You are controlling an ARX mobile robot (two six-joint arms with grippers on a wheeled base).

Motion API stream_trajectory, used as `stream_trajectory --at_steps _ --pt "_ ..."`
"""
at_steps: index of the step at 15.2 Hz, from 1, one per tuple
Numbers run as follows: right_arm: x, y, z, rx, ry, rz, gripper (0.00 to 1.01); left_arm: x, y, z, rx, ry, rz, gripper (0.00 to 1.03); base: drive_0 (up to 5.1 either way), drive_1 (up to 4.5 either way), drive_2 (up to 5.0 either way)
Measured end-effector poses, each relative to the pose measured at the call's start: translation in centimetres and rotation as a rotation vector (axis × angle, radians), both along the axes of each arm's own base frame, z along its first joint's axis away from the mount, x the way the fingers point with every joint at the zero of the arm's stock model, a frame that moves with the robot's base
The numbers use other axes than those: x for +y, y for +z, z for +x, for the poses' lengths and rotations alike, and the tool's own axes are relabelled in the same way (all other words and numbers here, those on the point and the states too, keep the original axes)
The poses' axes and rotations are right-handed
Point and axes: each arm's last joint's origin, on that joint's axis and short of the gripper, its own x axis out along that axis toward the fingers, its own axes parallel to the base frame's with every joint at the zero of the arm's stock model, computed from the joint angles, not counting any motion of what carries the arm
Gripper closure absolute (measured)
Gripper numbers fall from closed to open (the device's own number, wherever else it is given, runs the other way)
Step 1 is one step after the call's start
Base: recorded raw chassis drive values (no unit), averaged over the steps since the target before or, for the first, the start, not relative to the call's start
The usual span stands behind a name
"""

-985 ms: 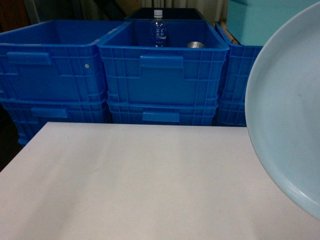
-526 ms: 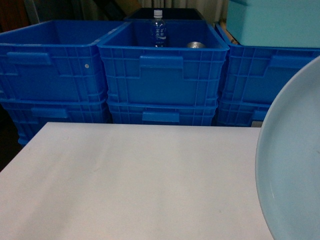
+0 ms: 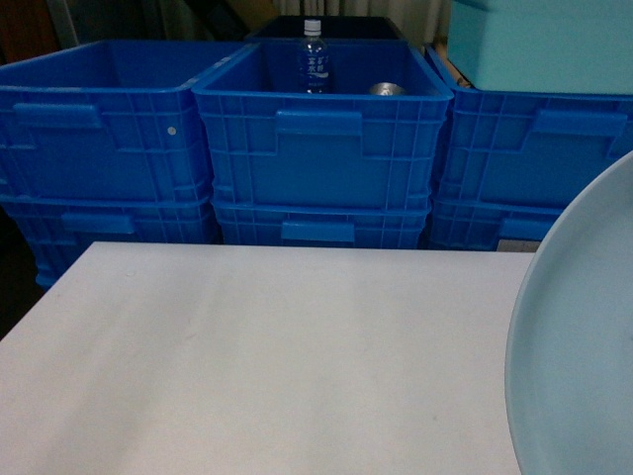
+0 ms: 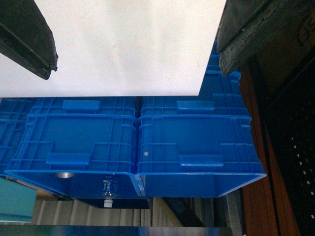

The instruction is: Place blue tray on left shelf second layer neatly

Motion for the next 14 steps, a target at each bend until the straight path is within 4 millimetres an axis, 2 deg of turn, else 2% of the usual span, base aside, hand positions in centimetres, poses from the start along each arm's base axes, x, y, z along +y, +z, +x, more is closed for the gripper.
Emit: stream_trajectory --at_steps 14 --pt "0.02 0.14 0.06 -0.025 -0.02 -0.018 0.99 0.01 0.0 0.0 0.0 0.0 0.0 0.05 0.0 0.0 0.0"
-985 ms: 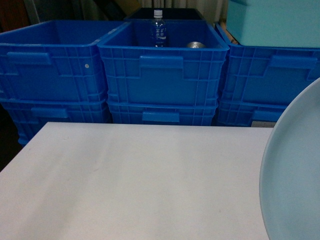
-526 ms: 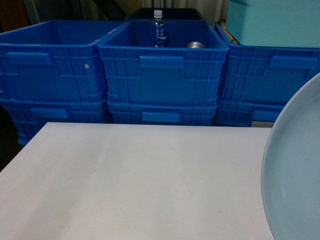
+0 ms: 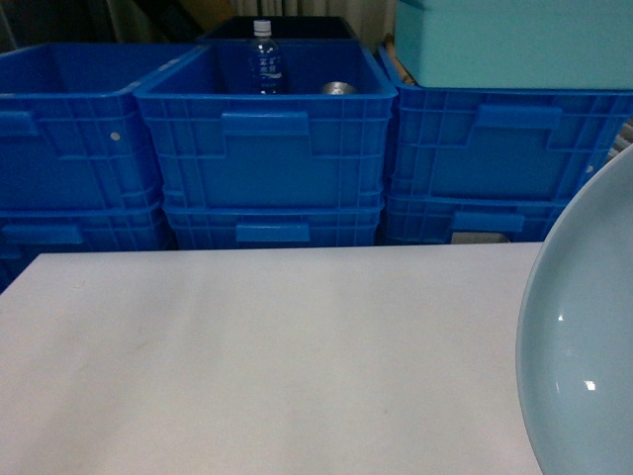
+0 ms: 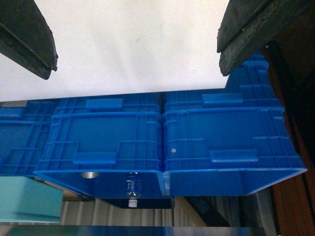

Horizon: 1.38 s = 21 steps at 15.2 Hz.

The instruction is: Place blue tray on left shelf second layer neatly

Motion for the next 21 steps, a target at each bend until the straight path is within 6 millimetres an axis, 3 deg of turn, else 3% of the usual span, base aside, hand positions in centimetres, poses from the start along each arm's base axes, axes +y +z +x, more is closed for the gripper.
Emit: stream_trajectory --at_steps 21 --pt "0.0 0.0 0.0 0.0 0.0 0.0 0.99 -0.01 0.0 0.0 0.0 0.0 0.0 0.05 0.0 0.0 0.0"
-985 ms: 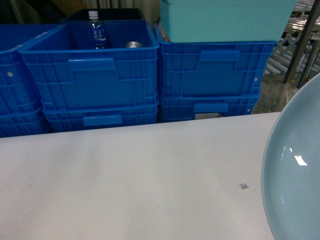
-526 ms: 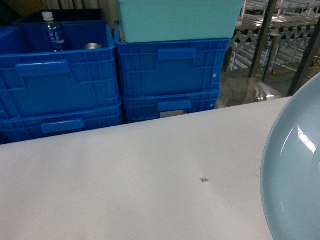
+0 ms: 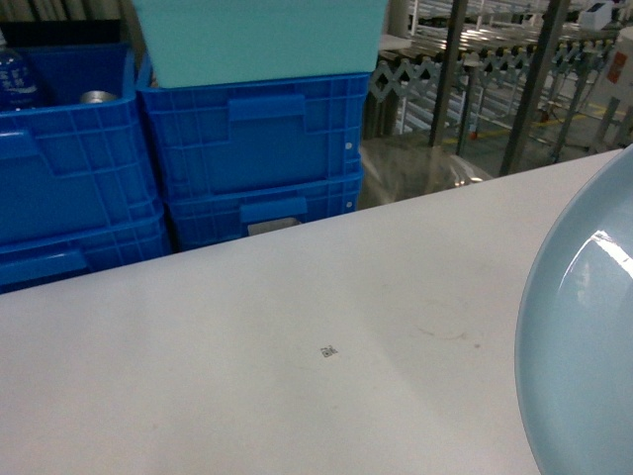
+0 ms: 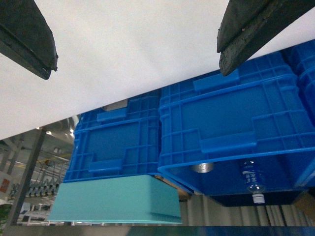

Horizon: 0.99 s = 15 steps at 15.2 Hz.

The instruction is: Place blue tray on left shelf second layer neatly

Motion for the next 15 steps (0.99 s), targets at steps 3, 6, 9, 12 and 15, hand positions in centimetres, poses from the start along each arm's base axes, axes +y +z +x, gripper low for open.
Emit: stream_trajectory --at_steps 3,6,9,12,15 --pt "0.0 0.0 0.0 0.0 0.0 0.0 0.99 0.0 0.0 0.0 0.0 0.0 0.0 0.05 -1.0 -1.03 -1.0" --pt "0.0 0.0 0.0 0.0 0.0 0.0 0.99 0.0 0.0 0.0 0.0 0.0 0.0 0.05 -1.6 -1.6 -1.6" --pt "0.0 0.0 0.0 0.0 0.0 0.0 0.99 0.0 0.0 0.0 0.0 0.0 0.0 0.05 -1.6 -1.63 -1.6" --pt "0.0 0.01 0.0 -0.001 0.0 0.0 0.99 0.0 0.0 0.0 0.0 0.0 0.0 0.05 -1.6 -1.63 -1.6" --pt "0.0 0.0 0.0 0.0 0.0 0.0 0.99 0.0 0.0 0.0 0.0 0.0 0.0 0.05 -1.6 -1.63 -1.6"
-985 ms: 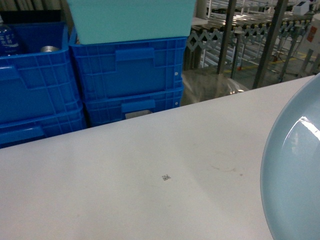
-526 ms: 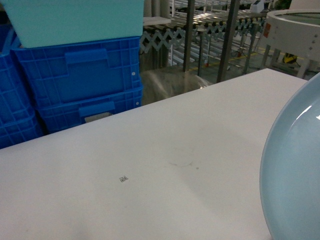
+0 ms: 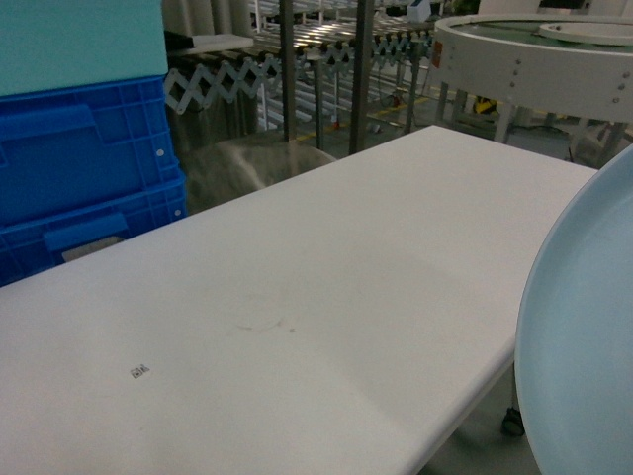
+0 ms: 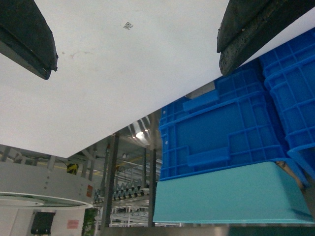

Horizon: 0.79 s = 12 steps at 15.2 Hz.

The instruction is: Place blue tray on left shelf second layer neatly

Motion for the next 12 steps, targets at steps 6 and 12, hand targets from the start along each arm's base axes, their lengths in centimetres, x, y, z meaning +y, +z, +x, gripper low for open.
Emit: stream_trajectory --at_steps 6,12 --pt "0.0 0.0 0.0 0.0 0.0 0.0 0.99 0.0 0.0 0.0 0.0 0.0 0.0 0.05 -1.6 -1.63 -1.6" --pt "0.0 0.0 0.0 0.0 0.0 0.0 0.99 0.0 0.0 0.0 0.0 0.0 0.0 0.05 -1.5 -1.54 -1.5"
